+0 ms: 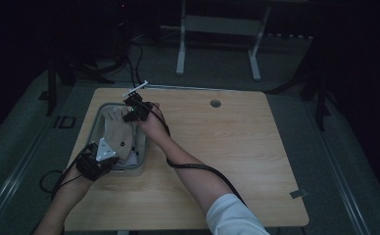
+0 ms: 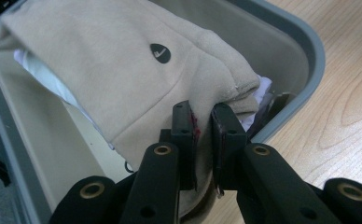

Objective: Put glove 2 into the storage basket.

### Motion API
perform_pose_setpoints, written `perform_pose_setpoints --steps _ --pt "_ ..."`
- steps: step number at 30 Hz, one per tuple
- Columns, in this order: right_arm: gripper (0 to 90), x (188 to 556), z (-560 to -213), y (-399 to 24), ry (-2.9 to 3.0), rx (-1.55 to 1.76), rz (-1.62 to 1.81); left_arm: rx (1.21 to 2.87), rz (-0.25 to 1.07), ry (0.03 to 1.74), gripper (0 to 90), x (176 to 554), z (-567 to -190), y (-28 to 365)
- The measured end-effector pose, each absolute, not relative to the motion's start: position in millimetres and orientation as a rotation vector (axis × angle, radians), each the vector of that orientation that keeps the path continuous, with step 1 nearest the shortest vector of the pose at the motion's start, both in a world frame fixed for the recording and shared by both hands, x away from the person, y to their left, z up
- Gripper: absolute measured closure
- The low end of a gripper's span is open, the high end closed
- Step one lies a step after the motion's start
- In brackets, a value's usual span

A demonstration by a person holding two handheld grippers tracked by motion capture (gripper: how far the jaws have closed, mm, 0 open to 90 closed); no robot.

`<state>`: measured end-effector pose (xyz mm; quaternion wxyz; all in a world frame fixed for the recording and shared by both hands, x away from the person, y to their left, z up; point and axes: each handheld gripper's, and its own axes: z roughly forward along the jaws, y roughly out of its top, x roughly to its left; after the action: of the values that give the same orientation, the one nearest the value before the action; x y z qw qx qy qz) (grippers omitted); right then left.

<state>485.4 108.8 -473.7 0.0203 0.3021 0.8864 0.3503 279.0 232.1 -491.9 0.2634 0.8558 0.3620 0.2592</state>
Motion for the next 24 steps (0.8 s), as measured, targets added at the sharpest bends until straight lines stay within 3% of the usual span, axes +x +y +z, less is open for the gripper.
perform_pose_setpoints --steps 15,19,22,24 --pt "82.1 489.8 -491.7 113.5 2.750 0.930 0.962 2.319 0.609 1.016 81.5 293.8 -502.6 230.0" --pt "78.2 489.6 -489.9 110.1 2.754 0.934 0.995 2.306 0.580 1.023 79.4 293.7 -499.7 233.2" --pt "71.9 490.9 -483.4 103.7 2.766 0.933 1.025 2.267 0.575 1.030 72.5 288.8 -493.2 236.0" --pt "64.3 490.3 -478.6 100.0 2.756 0.925 1.036 2.240 0.587 1.035 60.4 284.3 -487.3 237.3"
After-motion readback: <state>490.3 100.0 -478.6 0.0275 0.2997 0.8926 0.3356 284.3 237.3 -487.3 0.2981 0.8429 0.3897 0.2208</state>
